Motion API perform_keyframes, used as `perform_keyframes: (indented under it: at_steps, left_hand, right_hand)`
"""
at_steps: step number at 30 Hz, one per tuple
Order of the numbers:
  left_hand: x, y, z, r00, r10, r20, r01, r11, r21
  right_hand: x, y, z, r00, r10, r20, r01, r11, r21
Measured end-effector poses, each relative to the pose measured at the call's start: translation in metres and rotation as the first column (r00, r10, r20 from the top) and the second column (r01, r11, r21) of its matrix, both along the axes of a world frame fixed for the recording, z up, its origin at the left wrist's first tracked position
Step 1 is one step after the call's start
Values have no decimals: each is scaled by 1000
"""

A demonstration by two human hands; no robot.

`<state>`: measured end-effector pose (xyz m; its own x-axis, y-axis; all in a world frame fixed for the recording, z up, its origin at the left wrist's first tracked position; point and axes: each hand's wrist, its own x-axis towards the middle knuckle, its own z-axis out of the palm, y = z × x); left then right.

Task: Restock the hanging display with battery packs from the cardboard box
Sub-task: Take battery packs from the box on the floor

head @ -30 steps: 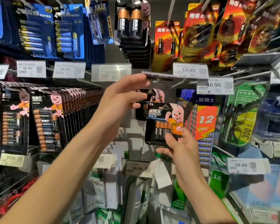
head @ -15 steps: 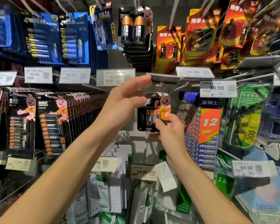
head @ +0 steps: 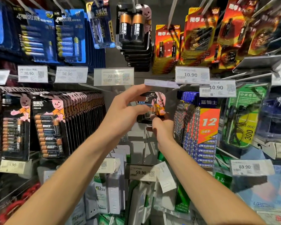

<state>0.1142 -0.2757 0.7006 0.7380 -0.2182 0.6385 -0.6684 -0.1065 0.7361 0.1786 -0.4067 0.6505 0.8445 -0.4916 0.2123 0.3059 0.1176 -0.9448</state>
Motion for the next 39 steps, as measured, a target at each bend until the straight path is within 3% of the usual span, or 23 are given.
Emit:
perform_keyframes:
  at_steps: [5,9,11,13,16,19,21,25,33,39]
  left_hand:
    - [3,7,-5,1000,-17,5,16,1000,23]
    - [9,17,-20,1000,2,20,-4,995,98]
    - [13,24,-33,996,63,61,-75,976,207]
    - [19,31,-48,970,144,197,-209,908,364]
    - [23,41,-69,906,164,391,-361,783,507]
    - [16,50,-88,867,156,473,-446,664,600]
    - [5,57,-100,850,167,499,-488,604,630]
    - [-25,79,-126,844,216,491,-524,530,667]
    - [-144,132,-208,823,418,385,-539,359,762]
    - [-279,154,-302,747,644,166,-454,310,835]
  right_hand:
    - [5,2,-1,999,-29,-26,29,1000,-8]
    - [-8,-8,-11,985,-124,-122,71,928,-365]
    - [-23,-16,-14,975,-179,-132,73,818,-570]
    - [-41,-23,-15,970,-224,-92,89,682,-726]
    - [-71,-27,-21,979,-203,9,94,412,-906]
    - [-96,-26,-35,969,-219,112,143,131,-981]
    - [-110,-22,-47,972,-194,131,143,51,-988]
    - [-142,-5,-77,989,-94,111,114,33,-993]
    - [-207,51,-172,977,198,-79,-112,162,-980]
    - [-288,88,-265,852,390,-349,-398,50,-916]
